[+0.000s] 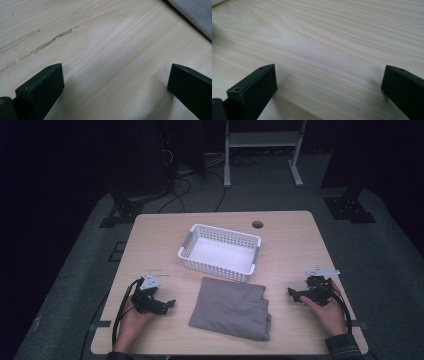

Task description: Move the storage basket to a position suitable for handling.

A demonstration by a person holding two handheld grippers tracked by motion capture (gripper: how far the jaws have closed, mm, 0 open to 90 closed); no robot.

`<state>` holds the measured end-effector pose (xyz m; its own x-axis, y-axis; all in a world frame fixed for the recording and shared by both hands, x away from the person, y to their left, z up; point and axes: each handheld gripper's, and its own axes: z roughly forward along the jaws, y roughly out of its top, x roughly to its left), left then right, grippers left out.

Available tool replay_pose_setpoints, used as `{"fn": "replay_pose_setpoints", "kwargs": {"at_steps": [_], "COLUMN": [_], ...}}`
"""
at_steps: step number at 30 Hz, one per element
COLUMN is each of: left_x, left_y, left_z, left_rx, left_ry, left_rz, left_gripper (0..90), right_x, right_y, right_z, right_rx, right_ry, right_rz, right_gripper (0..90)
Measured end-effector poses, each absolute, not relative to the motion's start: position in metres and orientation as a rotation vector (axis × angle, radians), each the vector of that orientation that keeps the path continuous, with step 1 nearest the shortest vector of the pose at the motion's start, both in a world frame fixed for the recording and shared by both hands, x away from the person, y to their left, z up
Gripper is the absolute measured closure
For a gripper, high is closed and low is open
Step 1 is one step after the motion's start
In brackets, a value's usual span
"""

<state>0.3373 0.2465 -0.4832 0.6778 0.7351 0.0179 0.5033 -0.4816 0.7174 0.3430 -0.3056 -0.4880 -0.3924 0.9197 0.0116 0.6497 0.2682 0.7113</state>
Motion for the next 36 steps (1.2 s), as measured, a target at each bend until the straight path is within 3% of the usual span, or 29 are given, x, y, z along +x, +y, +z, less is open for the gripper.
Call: {"fn": "replay_pose_setpoints", "kwargs": {"at_steps": [36], "left_x": [0.373], "left_y": [0.243], "left_z": [-0.434], "left_rx": [2.069], "left_ry": [1.009], "left_rz": [0.379], "left_gripper": [7.9], "right_x": [0.342], "right_y": [-0.307], "right_z": [-0.488], "right_rx": [1.413], "right_ry": [2.146], "right_rz": [0.906], "right_gripper": [0.0]}}
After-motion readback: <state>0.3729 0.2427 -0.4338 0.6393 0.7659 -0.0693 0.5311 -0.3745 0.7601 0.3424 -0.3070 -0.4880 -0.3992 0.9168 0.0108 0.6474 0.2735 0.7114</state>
